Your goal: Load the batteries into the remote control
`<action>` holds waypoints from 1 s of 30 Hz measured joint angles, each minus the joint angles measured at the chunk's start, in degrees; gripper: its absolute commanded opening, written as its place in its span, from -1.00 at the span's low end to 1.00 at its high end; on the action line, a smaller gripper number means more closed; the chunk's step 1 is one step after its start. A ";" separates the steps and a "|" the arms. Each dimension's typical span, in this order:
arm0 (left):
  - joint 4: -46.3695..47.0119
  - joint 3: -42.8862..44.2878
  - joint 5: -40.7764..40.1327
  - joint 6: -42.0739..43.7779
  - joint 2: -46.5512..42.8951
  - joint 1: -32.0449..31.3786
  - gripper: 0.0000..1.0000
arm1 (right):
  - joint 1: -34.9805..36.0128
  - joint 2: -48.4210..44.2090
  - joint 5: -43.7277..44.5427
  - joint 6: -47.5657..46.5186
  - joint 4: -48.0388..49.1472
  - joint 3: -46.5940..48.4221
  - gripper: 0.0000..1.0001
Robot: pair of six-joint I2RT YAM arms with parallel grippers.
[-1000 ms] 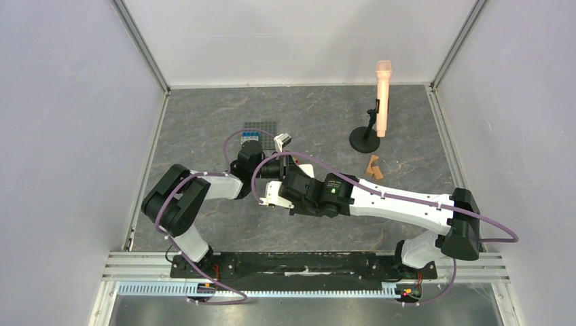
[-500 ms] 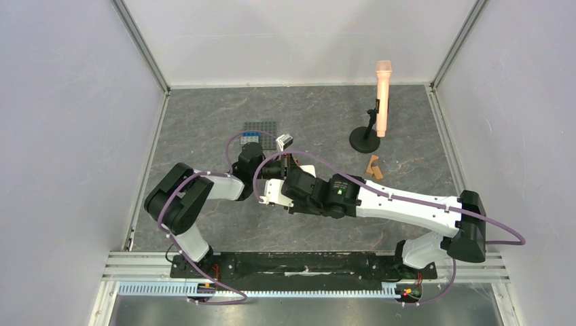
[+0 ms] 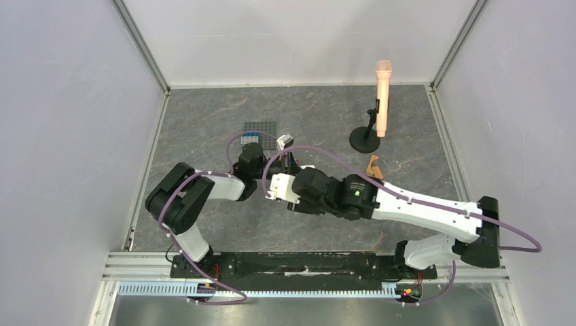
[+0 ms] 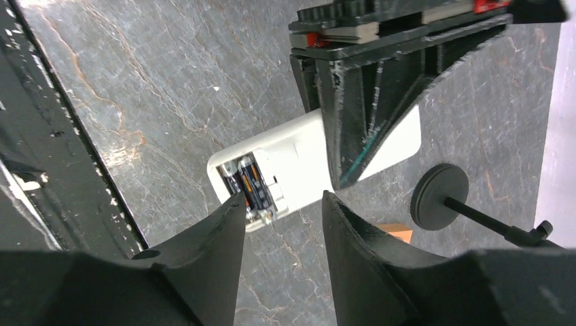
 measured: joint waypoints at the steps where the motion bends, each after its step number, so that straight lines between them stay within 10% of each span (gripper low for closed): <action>1: 0.00 0.00 -0.02 0.00 0.13 -0.02 -0.96 | 0.00 -1.01 -0.35 0.42 0.07 0.00 0.04; 15: 1.05 -0.66 -0.22 -1.07 -0.20 -0.17 -0.96 | -1.64 -18.27 0.63 28.70 7.80 -7.21 0.21; 21: 3.37 -3.65 -0.24 -3.34 -3.91 -0.17 -0.96 | -4.68 -29.73 2.12 53.62 16.41 -22.91 0.73; 30: 5.57 -6.56 -0.24 -6.27 -9.68 -0.17 -0.96 | -4.79 -49.72 5.27 77.68 35.93 -45.72 0.57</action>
